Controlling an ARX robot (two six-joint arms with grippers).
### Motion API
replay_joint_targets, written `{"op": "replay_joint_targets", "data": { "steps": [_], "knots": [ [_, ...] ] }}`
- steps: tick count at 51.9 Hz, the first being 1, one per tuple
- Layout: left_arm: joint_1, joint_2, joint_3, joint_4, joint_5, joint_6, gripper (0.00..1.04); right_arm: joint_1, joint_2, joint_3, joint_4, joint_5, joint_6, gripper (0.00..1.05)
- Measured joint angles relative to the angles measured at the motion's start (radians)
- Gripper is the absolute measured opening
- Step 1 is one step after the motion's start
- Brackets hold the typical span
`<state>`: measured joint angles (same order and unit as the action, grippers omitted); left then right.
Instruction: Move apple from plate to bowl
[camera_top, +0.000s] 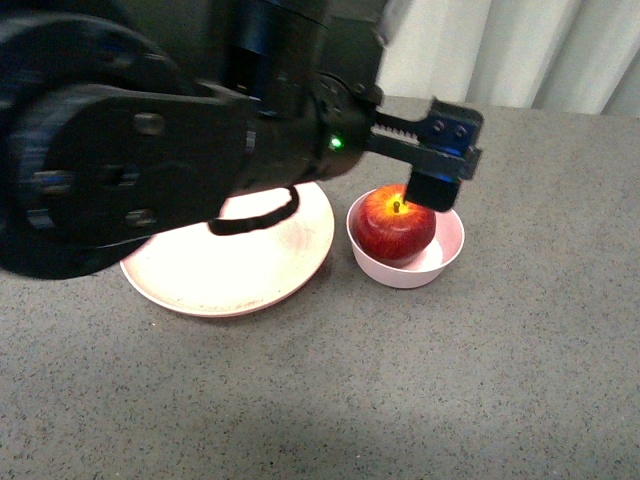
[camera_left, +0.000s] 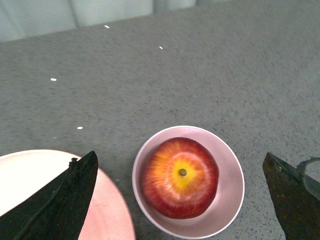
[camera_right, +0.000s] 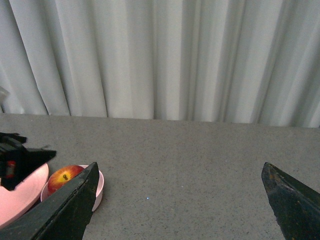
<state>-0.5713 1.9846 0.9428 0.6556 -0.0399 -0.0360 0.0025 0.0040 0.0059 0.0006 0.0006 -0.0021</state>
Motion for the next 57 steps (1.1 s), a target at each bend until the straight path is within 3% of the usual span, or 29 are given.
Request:
{"op": "replay_joint_targets", "data": {
  "steps": [5, 10, 12, 22, 34, 40, 42, 52, 57],
  "knots": [
    [0.037, -0.113, -0.132, 0.076, -0.080, -0.030, 0.98, 0.000, 0.000, 0.000, 0.000, 0.000, 0.000, 0.95],
    [0.109, -0.258, -0.330, 0.214, -0.275, -0.039, 0.98, 0.000, 0.000, 0.000, 0.000, 0.000, 0.000, 0.95],
    [0.150, -0.324, -0.406, 0.208, -0.302, -0.060, 0.98, 0.000, 0.000, 0.000, 0.000, 0.000, 0.000, 0.95],
    [0.253, -0.537, -0.646, 0.186, -0.279, -0.071, 0.98, 0.000, 0.000, 0.000, 0.000, -0.002, 0.000, 0.95],
    [0.295, -0.716, -0.764, 0.134, -0.297, -0.058, 0.97, 0.000, 0.000, 0.000, 0.000, -0.001, 0.000, 0.95],
    [0.344, -0.656, -0.869, 0.507, -0.180, -0.002, 0.76, 0.000, 0.000, 0.000, 0.000, -0.002, 0.000, 0.95],
    [0.362, -0.698, -0.883, 0.529, -0.161, 0.009, 0.67, 0.000, 0.001, 0.000, 0.000, -0.002, 0.000, 0.95],
    [0.426, -0.927, -0.923, 0.367, -0.097, 0.021, 0.29, 0.000, 0.000, 0.000, 0.000, -0.002, 0.000, 0.95],
    [0.455, -1.109, -0.921, 0.169, -0.073, 0.025, 0.08, 0.000, 0.000, 0.000, 0.000, -0.002, 0.000, 0.95]
  ]
}}
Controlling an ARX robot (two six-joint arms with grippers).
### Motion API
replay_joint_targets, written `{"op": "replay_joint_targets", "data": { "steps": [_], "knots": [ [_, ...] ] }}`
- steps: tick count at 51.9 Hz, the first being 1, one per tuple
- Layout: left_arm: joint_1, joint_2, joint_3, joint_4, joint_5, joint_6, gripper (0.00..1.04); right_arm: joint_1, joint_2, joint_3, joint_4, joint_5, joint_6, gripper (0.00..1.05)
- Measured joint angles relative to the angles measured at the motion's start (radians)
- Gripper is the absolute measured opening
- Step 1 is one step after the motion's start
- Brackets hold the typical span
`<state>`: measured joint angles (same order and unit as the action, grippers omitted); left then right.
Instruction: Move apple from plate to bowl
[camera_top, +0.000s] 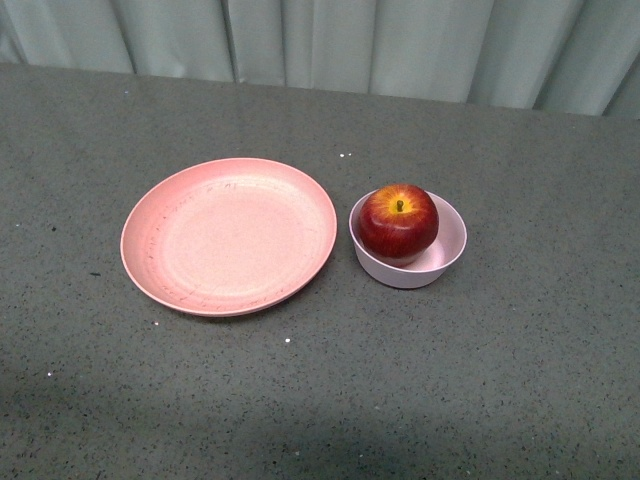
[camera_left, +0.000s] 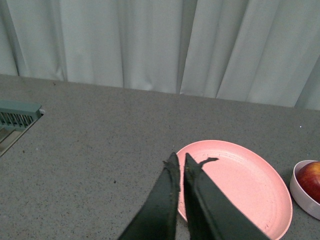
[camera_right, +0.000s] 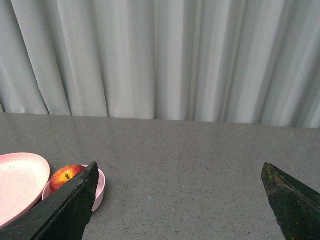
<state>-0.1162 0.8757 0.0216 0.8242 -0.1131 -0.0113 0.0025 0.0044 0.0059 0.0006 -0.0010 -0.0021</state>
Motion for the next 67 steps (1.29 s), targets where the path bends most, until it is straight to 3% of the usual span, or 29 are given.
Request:
{"op": "replay_joint_targets", "data": {
  "steps": [1, 8, 13, 30, 67],
  "knots": [
    [0.006, -0.040, 0.000, -0.034, 0.006, -0.001, 0.04, 0.000, 0.000, 0.000, 0.000, 0.000, 0.000, 0.95],
    [0.075, -0.166, -0.001, -0.136, 0.098, 0.005, 0.04, 0.000, 0.000, 0.000, 0.000, 0.000, 0.000, 0.95],
    [0.111, -0.237, -0.001, -0.203, 0.106, 0.005, 0.04, 0.000, 0.000, 0.000, 0.000, 0.001, 0.000, 0.95],
    [0.113, -0.471, -0.002, -0.418, 0.110, 0.006, 0.04, 0.000, 0.000, 0.000, 0.000, 0.000, 0.000, 0.95],
    [0.114, -0.760, -0.002, -0.710, 0.110, 0.006, 0.04, 0.000, 0.000, 0.000, 0.000, 0.000, 0.000, 0.95]
  ]
}}
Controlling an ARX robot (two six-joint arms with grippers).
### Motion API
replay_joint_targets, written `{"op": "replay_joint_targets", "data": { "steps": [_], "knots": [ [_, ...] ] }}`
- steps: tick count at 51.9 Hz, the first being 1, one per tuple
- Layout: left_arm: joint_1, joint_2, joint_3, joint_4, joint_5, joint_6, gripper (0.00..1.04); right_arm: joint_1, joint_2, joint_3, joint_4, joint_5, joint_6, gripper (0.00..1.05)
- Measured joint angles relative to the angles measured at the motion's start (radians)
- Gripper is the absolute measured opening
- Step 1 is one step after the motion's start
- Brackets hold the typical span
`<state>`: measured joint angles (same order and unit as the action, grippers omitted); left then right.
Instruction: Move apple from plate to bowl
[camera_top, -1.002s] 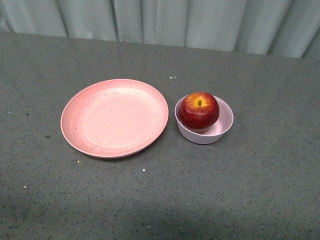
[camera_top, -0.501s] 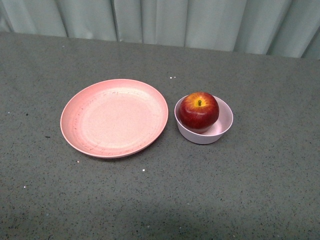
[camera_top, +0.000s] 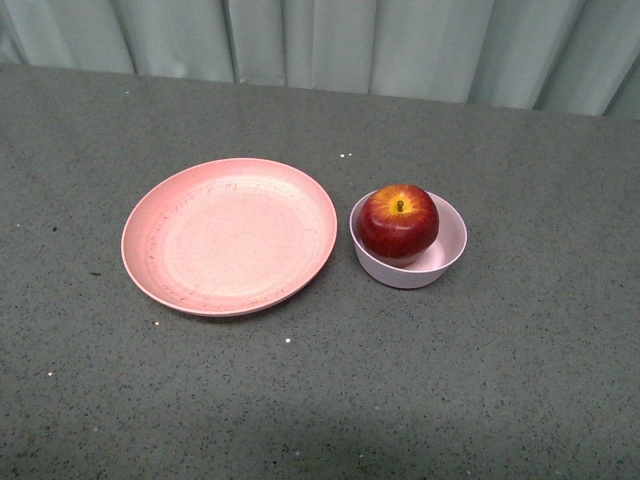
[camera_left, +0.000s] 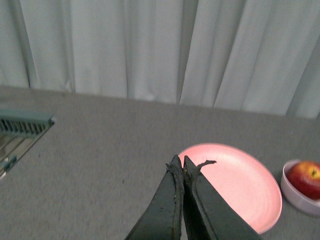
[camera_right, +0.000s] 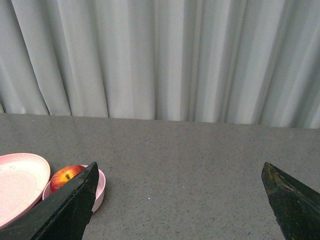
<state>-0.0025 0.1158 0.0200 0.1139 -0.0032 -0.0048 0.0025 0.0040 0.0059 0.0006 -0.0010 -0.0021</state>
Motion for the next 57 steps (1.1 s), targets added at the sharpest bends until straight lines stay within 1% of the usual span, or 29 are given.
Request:
{"op": "replay_joint_targets", "data": {
  "steps": [1, 3, 12, 13, 15, 16, 19, 21, 24, 25, 30, 32, 34, 37, 40, 57],
  "knots": [
    [0.000, -0.028, 0.000, -0.052, 0.001, 0.000, 0.04, 0.000, 0.000, 0.000, 0.000, 0.000, 0.000, 0.95],
    [0.000, -0.075, 0.000, -0.098, 0.002, 0.000, 0.04, 0.000, 0.000, 0.000, 0.000, 0.000, 0.000, 0.95],
    [0.000, -0.110, 0.000, -0.112, 0.002, 0.000, 0.04, 0.000, 0.000, 0.000, 0.000, 0.000, 0.000, 0.95],
    [0.000, -0.110, 0.000, -0.112, 0.002, 0.000, 0.07, 0.000, 0.000, 0.000, 0.000, 0.000, 0.000, 0.95],
    [0.000, -0.110, 0.000, -0.112, 0.002, 0.000, 0.16, 0.000, 0.000, 0.000, 0.000, 0.000, 0.000, 0.95],
    [0.000, -0.111, 0.000, -0.112, 0.002, 0.000, 0.18, 0.000, 0.000, 0.000, 0.000, 0.000, 0.000, 0.95],
    [0.000, -0.111, 0.000, -0.112, 0.002, 0.000, 0.29, 0.000, 0.000, 0.000, 0.000, 0.000, 0.000, 0.95],
    [0.000, -0.111, 0.000, -0.113, 0.002, 0.000, 0.34, 0.000, 0.000, 0.000, 0.000, 0.000, 0.000, 0.95],
    [0.000, -0.111, 0.000, -0.113, 0.002, 0.000, 0.47, 0.000, 0.000, 0.000, 0.000, 0.000, 0.000, 0.95],
    [0.000, -0.111, 0.000, -0.113, 0.002, 0.000, 0.49, 0.000, 0.000, 0.000, 0.000, 0.000, 0.000, 0.95],
    [0.000, -0.111, 0.000, -0.113, 0.002, 0.000, 0.72, 0.000, 0.000, 0.000, 0.000, 0.000, 0.000, 0.95],
    [0.000, -0.111, 0.000, -0.113, 0.002, 0.000, 0.79, 0.000, 0.000, 0.000, 0.000, 0.000, 0.000, 0.95],
    [0.000, -0.111, 0.000, -0.113, 0.002, 0.000, 0.90, 0.000, 0.000, 0.000, 0.000, 0.000, 0.000, 0.95],
    [0.000, -0.111, 0.000, -0.113, 0.002, 0.001, 1.00, 0.000, 0.000, 0.000, 0.000, 0.000, 0.000, 0.95],
    [0.000, -0.111, 0.000, -0.113, 0.002, 0.001, 0.97, 0.000, 0.000, 0.000, 0.000, 0.000, 0.000, 0.95],
    [0.000, -0.111, 0.000, -0.113, 0.002, 0.001, 0.98, 0.000, 0.000, 0.000, 0.000, 0.000, 0.000, 0.95]
  ]
}}
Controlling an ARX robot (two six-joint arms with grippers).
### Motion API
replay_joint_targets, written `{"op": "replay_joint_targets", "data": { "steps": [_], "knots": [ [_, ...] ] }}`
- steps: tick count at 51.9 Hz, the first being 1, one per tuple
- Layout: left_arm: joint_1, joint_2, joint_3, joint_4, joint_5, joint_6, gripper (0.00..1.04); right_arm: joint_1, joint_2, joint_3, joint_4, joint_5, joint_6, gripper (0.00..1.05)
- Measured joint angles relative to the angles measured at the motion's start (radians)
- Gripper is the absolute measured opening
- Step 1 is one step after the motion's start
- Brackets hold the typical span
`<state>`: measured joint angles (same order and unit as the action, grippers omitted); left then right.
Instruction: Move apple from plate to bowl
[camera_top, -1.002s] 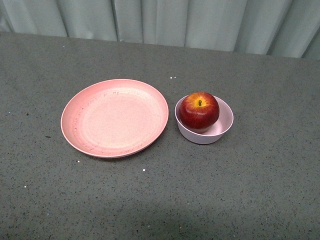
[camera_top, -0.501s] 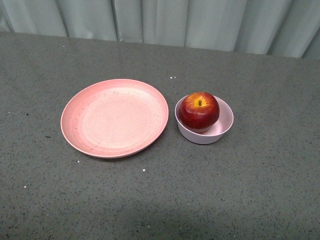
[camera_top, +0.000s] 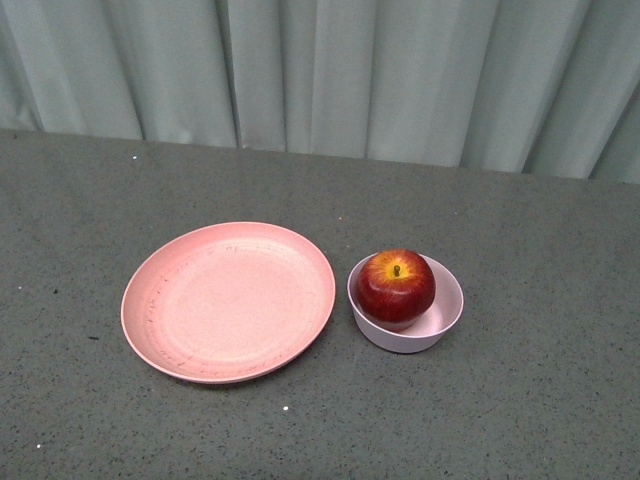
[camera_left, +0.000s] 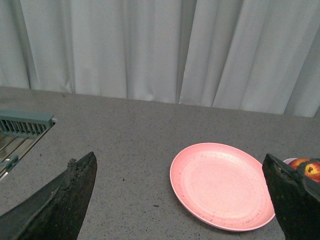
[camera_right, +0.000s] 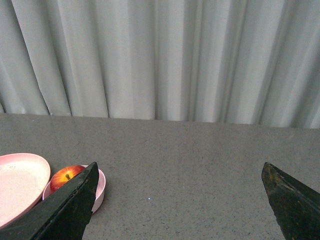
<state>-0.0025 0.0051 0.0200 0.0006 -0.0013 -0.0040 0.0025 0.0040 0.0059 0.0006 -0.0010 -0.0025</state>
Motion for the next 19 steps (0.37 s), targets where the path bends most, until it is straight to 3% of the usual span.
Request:
{"op": "replay_joint_targets", "data": {
  "steps": [19],
  "knots": [
    [0.000, 0.000, 0.000, 0.000, 0.000, 0.000, 0.98, 0.000, 0.000, 0.000, 0.000, 0.000, 0.000, 0.95]
  ]
}}
